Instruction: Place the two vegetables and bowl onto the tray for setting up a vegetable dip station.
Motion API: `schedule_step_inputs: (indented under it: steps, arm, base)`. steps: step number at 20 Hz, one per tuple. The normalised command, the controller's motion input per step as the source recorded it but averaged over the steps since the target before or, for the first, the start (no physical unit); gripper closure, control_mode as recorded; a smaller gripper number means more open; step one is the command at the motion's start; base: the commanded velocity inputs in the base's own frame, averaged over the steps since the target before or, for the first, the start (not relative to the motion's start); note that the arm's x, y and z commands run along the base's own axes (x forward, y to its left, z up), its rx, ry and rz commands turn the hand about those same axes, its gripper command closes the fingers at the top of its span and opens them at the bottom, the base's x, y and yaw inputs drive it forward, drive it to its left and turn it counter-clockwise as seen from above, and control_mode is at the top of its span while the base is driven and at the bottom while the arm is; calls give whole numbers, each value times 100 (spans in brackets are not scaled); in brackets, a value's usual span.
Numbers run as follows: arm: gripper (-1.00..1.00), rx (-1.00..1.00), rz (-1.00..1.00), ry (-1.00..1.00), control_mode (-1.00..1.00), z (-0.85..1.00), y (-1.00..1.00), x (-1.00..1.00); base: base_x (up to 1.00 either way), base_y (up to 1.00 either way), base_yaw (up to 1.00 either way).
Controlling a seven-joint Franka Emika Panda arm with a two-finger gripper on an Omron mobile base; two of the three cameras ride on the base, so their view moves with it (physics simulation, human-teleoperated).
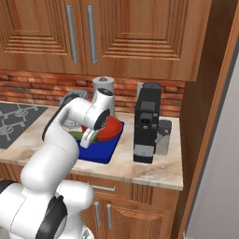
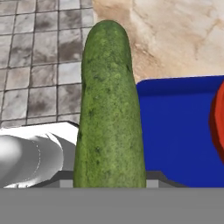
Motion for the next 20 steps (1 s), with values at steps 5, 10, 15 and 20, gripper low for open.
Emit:
schedule_step_inputs:
  steps: [5,10,15,20]
  arm:
    - [100,-7,0,6,-100,-9,0,9]
    - [100,-8,0,8,-100,-9,0,10]
    - [100,-5,0,7,-100,-8,0,1]
    - [100,-3,3,4,-100,-4,-6,6]
  base:
    - [0,0,0]
    - [0,0,0]
    - [0,0,0]
    - [0,0,0]
